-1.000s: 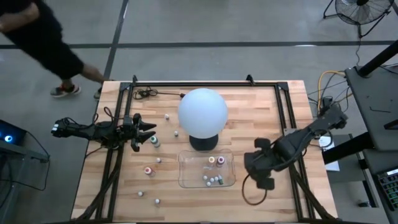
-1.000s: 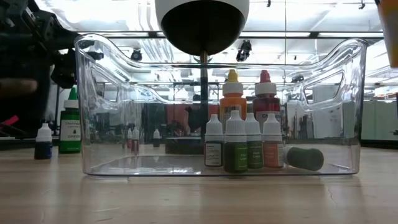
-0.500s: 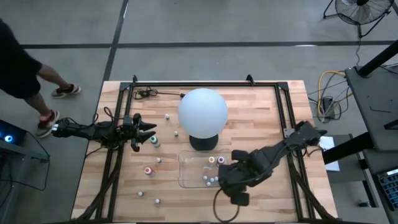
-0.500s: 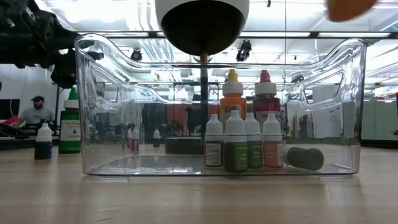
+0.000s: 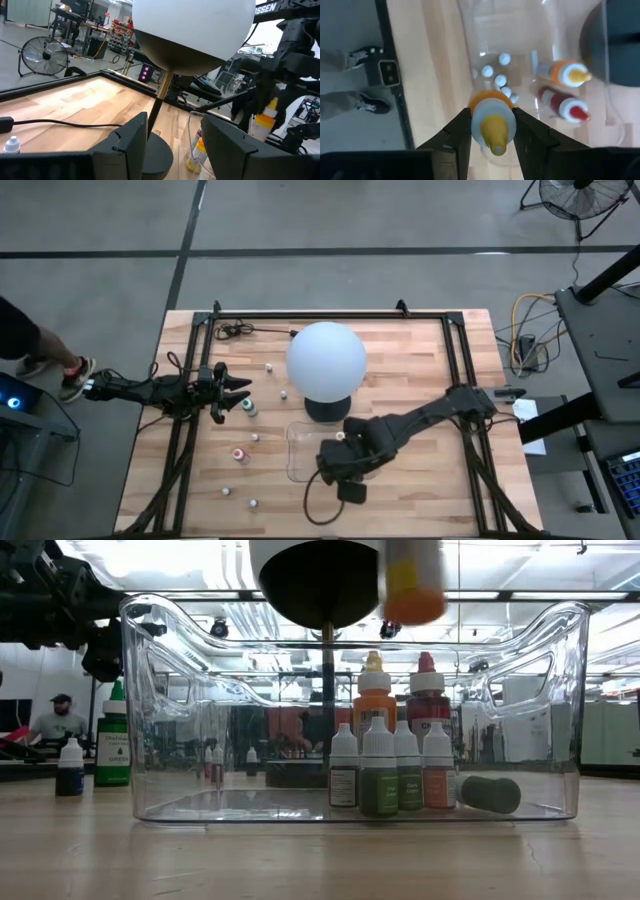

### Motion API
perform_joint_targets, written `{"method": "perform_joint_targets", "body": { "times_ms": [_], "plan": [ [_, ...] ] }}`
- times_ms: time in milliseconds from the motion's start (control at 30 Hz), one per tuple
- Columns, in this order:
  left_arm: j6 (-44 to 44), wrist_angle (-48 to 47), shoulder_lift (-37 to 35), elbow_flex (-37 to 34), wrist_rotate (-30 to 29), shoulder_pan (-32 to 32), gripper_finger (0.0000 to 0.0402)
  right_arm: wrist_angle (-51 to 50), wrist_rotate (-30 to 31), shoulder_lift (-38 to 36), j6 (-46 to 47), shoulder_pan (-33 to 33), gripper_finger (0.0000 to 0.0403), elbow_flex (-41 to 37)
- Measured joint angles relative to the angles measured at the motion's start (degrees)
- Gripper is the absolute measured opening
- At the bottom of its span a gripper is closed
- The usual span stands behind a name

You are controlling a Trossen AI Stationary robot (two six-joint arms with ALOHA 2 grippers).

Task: Pick & Place food coloring
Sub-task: Put the big yellow food coloring bottle into the transparent bin

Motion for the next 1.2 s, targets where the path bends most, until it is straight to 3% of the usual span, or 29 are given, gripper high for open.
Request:
{"method": "perform_joint_targets", "body": {
  "times_ms": [733,1200],
  "plan": [
    [0.0,0.04,0.01,0.0,-0.02,-0.02,0.0161,11.94,2.13,0.11,-11.92,-7.56,0.0109,-9.61],
    [0.0,0.07,0.0,0.0,-0.02,0.0,0.0161,18.97,2.25,0.1,-14.12,-9.88,0.0109,-18.33]
  ]
}}
